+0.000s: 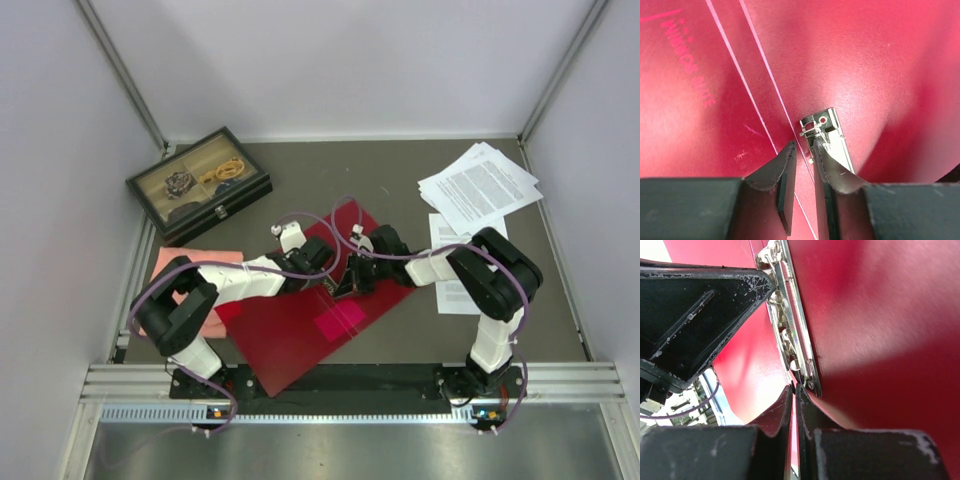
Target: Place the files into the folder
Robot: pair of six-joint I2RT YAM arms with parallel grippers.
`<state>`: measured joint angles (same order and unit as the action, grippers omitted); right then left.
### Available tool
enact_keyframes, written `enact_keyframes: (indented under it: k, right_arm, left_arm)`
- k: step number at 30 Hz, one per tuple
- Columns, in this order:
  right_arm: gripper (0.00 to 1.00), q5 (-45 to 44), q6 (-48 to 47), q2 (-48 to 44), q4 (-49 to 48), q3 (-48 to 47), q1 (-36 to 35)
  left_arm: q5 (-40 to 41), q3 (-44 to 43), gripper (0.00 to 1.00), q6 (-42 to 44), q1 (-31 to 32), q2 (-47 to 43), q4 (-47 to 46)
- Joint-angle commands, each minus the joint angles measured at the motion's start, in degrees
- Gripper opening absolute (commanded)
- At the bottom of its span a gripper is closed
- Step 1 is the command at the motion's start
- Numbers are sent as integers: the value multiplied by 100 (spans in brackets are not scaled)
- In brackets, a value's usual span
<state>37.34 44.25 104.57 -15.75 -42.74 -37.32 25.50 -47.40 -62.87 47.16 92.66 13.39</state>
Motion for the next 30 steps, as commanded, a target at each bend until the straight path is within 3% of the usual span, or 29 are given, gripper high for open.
enact_keyframes:
  k: [1,8,10,15,16,19,30]
  right_arm:
    - [0,-342,-48,81,-288,64,32]
    - [0,-307,-39,63,-332,46,14]
    - [0,-254,-74,11,-350,47,6]
    - [1,-298,-425,-95,185,-260,14]
    - [7,-289,-478,-113,230,-339,14]
    - [14,-298,-531,-69,388,-498,23]
    - [16,150,-391,221,143,-648,-29]
  left_arm:
    - [105,196,23,152,-110,-135,287]
    - [78,204,11,170,-172,120,208]
    - [52,292,0,266,-189,138,95]
    - [-71,380,0,556,-198,121,-55]
    - [-97,406,0,583,-198,94,-90]
    - [-211,477,0,644,-198,41,-178]
    - [-379,451,0,627,-198,50,-275]
